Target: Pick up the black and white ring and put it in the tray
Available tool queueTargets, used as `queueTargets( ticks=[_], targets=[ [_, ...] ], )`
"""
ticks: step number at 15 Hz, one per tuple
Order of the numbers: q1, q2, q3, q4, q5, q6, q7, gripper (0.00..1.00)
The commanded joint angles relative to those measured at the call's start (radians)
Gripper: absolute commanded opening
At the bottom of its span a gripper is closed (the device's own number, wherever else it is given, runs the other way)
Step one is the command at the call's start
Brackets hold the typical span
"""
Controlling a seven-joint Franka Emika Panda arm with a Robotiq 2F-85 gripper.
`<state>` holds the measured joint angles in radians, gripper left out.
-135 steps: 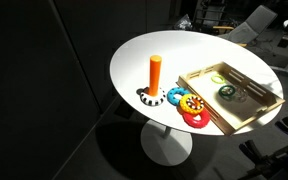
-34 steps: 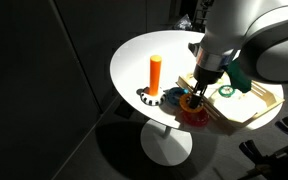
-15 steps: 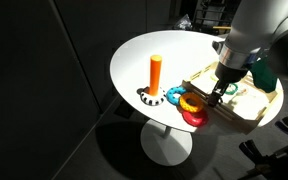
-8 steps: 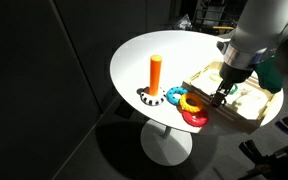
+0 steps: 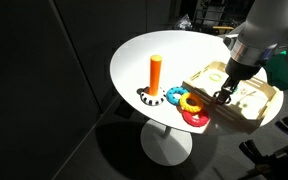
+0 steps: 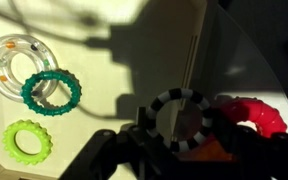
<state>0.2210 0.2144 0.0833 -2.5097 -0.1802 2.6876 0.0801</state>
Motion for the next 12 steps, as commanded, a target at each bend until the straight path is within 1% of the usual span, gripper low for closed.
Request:
queueTargets(
  ticks=[1, 7, 8, 9, 10, 11, 12],
  targets=[
    [-0.025, -0.051, 0.0, -0.064, 0.008, 0.01, 0.022, 0.41],
    [-0.052, -0.069, -0.017, -0.11, 0.006, 0.004, 0.042, 0.41],
    [-0.057, -0.069, -0.014, -0.112, 0.016, 0.001, 0.033, 0.74],
    [-0.06, -0.07, -0.011, -0.114, 0.021, -0.001, 0.028, 0.92],
    [-0.064, -0.07, -0.005, -0.113, 0.031, -0.003, 0.016, 0.98],
    [-0.068, -0.07, 0.002, -0.111, 0.047, -0.006, 0.002, 1.0],
    [-0.073, -0.068, 0.014, -0.109, 0.077, -0.005, -0.024, 1.0]
  ],
)
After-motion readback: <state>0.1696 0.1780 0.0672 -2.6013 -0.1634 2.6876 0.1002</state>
